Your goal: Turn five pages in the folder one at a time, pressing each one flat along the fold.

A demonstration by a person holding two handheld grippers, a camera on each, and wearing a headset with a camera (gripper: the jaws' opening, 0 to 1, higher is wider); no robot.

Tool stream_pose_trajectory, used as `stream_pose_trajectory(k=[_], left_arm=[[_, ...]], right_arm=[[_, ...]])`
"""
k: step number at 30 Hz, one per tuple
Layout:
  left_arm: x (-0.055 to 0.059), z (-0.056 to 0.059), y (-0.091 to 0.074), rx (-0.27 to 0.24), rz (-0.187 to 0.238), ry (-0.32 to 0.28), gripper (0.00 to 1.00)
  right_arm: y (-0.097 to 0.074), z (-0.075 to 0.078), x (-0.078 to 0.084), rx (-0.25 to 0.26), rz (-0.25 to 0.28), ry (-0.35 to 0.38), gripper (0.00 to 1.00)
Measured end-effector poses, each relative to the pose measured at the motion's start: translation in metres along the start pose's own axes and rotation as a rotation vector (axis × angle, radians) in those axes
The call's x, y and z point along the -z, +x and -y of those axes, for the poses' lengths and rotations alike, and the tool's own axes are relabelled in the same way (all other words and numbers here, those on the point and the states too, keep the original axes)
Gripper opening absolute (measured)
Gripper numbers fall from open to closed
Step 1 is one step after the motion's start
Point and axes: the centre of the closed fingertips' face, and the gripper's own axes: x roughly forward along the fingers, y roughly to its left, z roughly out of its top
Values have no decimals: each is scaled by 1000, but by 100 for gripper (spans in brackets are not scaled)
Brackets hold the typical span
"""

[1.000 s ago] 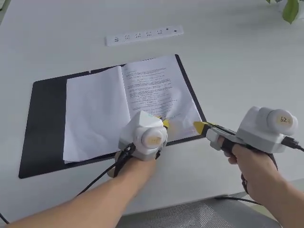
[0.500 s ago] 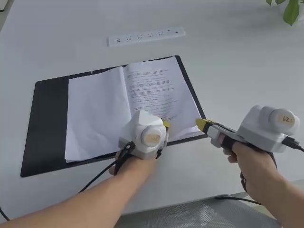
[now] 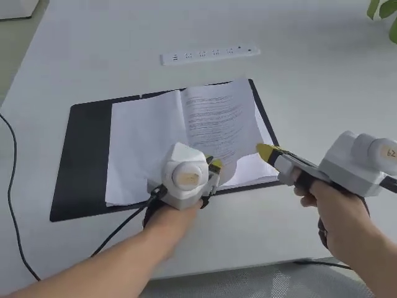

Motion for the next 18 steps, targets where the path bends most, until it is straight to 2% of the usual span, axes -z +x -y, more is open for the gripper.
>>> stream_pose_trajectory(k=[8,18], left_arm=[[-11,-21,-28,-18,41,-3,9],[-26,-49,-65,-46,75,-24,11]], right_arm=[[5,-30,-4,-64,29,-20,0],[14,-69,5,-120,24,-46,0]])
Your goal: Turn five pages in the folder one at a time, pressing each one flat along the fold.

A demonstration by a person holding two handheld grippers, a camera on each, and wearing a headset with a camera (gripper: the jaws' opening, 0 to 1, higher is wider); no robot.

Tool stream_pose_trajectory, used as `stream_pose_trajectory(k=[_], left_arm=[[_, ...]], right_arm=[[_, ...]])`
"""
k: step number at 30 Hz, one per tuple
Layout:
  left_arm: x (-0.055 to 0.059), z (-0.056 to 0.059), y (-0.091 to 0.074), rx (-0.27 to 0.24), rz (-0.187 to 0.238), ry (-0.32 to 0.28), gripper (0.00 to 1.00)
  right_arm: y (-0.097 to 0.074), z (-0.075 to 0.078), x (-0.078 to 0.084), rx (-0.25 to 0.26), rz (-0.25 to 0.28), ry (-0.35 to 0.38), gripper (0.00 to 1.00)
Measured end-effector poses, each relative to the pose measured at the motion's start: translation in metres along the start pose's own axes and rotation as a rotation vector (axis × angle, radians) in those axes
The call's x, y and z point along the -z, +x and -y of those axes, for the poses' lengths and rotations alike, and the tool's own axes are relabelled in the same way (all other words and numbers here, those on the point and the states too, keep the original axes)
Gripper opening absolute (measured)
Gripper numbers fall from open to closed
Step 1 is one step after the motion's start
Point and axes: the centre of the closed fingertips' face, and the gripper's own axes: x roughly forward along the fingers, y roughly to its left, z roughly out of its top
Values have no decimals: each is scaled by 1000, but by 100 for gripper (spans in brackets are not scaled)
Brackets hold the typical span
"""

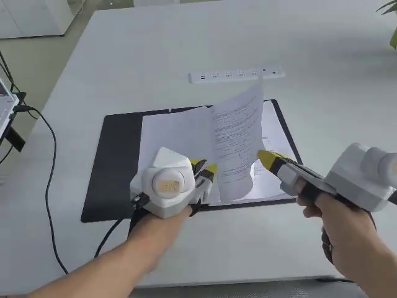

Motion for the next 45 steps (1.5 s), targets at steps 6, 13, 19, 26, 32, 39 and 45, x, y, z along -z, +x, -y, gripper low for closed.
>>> stream_pose_trajectory(k=[6,13,19,26,32,39,45], left_arm=[[-1,-17,-18,-29,0,-14,13],[-5,-33,-38,-53,18,-25,13],[-7,-49,-54,-79,30,-34,13],[-8,-69,-70,-115,41,-45,14],[-7,-87,-83,-145,46,-55,14],[-3,-101,-96,-174,48,-68,14],[2,-110,-105,-195,45,-81,14]], right_arm=[[11,-19,5,-26,-12,-24,0],[25,-40,14,-58,-46,-50,0],[40,-55,25,-94,-86,-66,0],[55,-72,39,-128,-125,-84,0],[71,-82,51,-151,-159,-95,0],[84,-89,68,-163,-203,-101,0],[93,-93,86,-169,-251,-112,0]])
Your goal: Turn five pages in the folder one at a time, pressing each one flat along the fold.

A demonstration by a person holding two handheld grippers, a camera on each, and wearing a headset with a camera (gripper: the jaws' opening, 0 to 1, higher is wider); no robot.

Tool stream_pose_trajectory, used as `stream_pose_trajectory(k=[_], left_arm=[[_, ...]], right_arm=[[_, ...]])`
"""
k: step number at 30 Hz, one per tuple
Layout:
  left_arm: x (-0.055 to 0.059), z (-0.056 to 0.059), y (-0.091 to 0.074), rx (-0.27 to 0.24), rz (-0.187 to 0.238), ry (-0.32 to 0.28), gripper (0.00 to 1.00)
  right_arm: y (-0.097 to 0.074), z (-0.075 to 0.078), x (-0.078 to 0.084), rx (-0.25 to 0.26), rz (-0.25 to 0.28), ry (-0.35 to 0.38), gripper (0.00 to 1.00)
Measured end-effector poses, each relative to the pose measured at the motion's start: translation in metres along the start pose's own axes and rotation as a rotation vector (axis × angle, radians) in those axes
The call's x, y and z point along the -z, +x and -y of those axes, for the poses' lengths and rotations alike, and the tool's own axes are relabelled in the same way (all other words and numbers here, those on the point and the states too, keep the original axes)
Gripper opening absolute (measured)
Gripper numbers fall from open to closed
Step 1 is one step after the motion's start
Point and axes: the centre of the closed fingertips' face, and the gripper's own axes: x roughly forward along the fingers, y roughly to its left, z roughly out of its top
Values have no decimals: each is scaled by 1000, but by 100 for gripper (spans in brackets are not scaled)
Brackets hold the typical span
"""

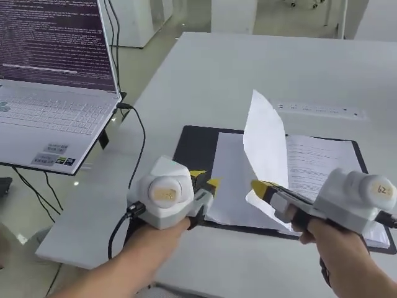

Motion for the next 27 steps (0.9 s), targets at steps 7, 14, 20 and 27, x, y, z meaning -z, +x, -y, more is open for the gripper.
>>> stream_pose_trajectory(k=[7,14,20,27], left_arm=[[8,-7,-6,-17,-9,-14,14],[21,-12,-10,-26,-37,-20,14],[31,-14,-13,-25,-63,-30,14],[38,-18,-11,-16,-93,-31,15]], right_arm=[[15,0,19,4,-75,-21,0],[29,5,33,15,-141,-61,0],[39,7,48,19,-194,-84,0],[52,12,65,25,-250,-97,0]])
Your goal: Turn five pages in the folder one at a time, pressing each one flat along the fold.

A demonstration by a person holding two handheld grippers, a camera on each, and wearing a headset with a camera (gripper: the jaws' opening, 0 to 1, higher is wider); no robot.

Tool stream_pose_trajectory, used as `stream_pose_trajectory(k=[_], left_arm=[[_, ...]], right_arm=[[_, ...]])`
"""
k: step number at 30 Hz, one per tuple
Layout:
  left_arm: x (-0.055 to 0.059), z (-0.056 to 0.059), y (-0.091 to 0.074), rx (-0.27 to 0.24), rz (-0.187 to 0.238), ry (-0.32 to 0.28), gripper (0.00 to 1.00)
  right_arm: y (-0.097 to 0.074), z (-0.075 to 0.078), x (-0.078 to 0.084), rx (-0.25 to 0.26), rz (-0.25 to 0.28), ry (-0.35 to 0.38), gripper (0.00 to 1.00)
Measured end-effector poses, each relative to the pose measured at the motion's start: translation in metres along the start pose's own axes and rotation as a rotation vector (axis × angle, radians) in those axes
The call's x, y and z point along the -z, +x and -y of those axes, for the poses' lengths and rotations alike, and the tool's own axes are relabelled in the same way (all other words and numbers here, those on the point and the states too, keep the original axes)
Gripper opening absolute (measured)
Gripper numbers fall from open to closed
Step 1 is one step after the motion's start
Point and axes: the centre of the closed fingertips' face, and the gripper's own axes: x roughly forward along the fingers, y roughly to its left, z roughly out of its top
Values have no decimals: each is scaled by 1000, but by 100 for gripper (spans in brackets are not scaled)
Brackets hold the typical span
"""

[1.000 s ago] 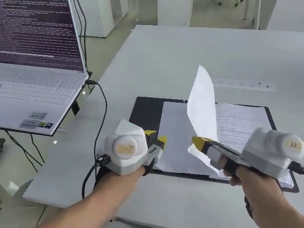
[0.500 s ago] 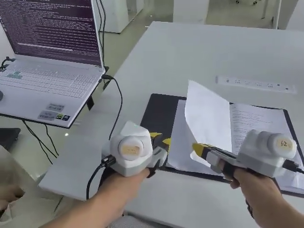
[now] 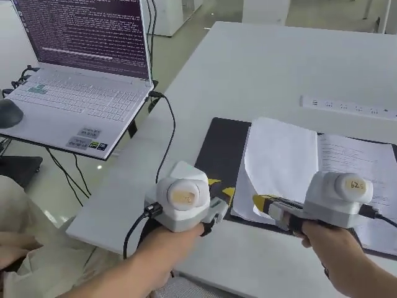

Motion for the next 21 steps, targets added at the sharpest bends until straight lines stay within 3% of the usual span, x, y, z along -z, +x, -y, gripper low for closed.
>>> stream_pose_trajectory(k=[11,21], left_arm=[[15,-6,0,1,-47,-12,15],[27,-3,7,22,-89,6,15]], right_arm=[[18,8,22,7,-87,9,0],[15,3,27,-23,-95,51,8]])
